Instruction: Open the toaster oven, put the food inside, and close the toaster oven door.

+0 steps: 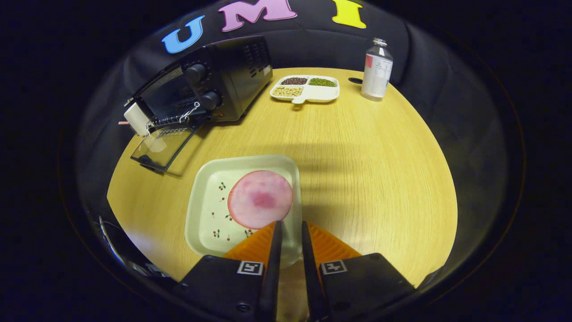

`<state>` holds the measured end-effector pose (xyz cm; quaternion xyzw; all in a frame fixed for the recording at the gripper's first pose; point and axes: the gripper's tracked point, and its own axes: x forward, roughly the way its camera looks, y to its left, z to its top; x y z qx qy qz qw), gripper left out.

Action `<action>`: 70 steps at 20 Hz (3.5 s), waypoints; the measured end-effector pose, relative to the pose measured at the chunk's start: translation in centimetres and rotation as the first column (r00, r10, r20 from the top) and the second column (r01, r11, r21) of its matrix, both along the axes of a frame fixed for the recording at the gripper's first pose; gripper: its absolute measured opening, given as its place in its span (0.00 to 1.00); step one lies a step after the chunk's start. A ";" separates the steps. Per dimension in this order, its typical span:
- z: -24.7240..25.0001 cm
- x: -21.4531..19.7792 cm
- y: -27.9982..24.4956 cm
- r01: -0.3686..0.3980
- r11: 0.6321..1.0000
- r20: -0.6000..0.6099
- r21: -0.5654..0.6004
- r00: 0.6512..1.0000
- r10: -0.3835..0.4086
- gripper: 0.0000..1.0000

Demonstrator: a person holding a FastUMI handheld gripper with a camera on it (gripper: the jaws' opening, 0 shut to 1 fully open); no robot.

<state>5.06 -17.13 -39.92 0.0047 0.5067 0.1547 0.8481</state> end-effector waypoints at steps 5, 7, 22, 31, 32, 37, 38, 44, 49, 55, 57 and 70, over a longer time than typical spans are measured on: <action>0.1 -0.5 0.4 -0.006 1.000 -0.006 0.014 1.000 0.006 0.12; 0.1 -0.5 0.6 0.038 0.998 -0.035 0.057 0.999 -0.036 0.08; 7.4 -1.1 2.6 0.531 0.745 -0.182 0.404 0.845 -0.503 0.06; 6.5 -4.7 2.6 0.651 0.646 -0.180 0.397 0.746 -0.641 0.06; 5.5 -5.4 2.6 0.631 0.685 -0.158 0.363 0.766 -0.623 0.06; 3.0 -6.5 3.8 0.499 0.835 -0.129 0.232 0.867 -0.482 0.06; 2.7 -6.4 3.9 0.468 0.861 -0.127 0.200 0.884 -0.451 0.06; 0.9 -6.4 4.6 0.381 0.923 -0.161 0.058 0.916 -0.368 0.20; 0.2 -6.5 4.5 0.351 0.936 -0.205 -0.010 0.916 -0.346 0.24; 0.7 -6.0 5.6 0.516 0.844 -0.288 0.143 0.838 -0.464 0.06; 0.6 -6.7 6.5 0.634 0.730 -0.375 0.254 0.760 -0.530 0.06; 7.4 -6.7 7.5 0.763 0.381 -0.499 0.522 0.636 -0.589 0.06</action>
